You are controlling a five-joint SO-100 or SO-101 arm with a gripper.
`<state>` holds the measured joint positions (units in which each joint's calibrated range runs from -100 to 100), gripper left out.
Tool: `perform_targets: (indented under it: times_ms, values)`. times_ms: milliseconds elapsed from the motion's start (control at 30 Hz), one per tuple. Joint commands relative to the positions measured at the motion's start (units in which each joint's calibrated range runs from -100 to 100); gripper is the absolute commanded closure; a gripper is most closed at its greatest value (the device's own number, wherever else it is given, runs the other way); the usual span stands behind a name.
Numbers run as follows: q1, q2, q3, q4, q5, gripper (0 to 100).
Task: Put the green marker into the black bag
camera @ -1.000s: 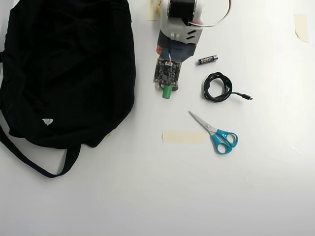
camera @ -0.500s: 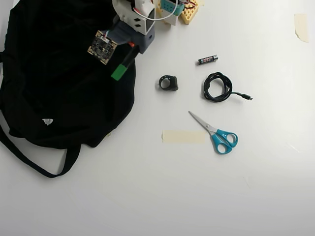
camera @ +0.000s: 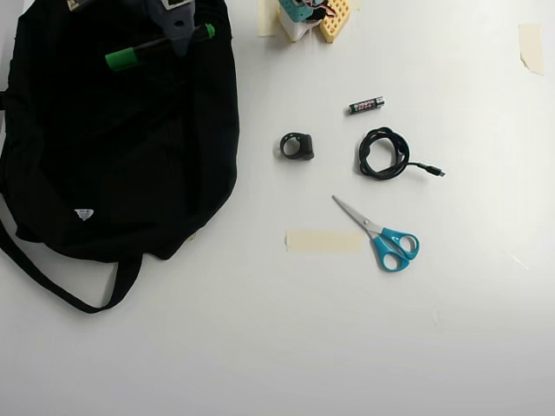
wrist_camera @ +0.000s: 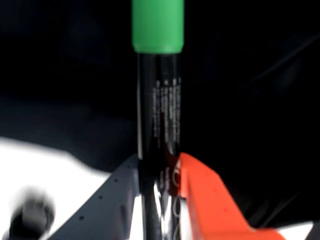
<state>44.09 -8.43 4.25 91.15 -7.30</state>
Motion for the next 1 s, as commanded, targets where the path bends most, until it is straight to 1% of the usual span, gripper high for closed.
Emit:
perform_targets:
  times_ms: [0, 100, 233, 333, 400, 433, 500, 567, 633, 767, 900, 933, 967]
  values:
    - [7.07, -1.2, -2.09, -5.02, 0.12, 98]
    - [9.54, -0.54, -1.55, -12.26, 0.17, 98]
    - [9.02, 10.67, -2.09, -18.89, -0.04, 98]
    - [9.54, 16.31, -1.55, -22.08, 0.01, 98]
    - [9.02, 17.8, -2.36, -22.08, -0.04, 97]
    - [8.94, 17.72, -2.45, -22.08, 0.01, 96]
    - [8.94, 17.8, -2.27, -21.99, 0.07, 80]
    - [8.87, 17.39, -2.18, -21.56, 0.01, 73]
    - [8.57, 16.64, -1.82, -21.3, 0.01, 71]
    - [0.79, 15.65, -3.71, -17.68, -0.04, 71]
    - [-6.69, -0.04, -5.05, -10.02, -0.04, 71]
    - [-11.1, -3.36, -5.05, -8.3, -0.2, 71]
    - [-15.51, -5.27, -4.96, -8.21, -1.88, 71]
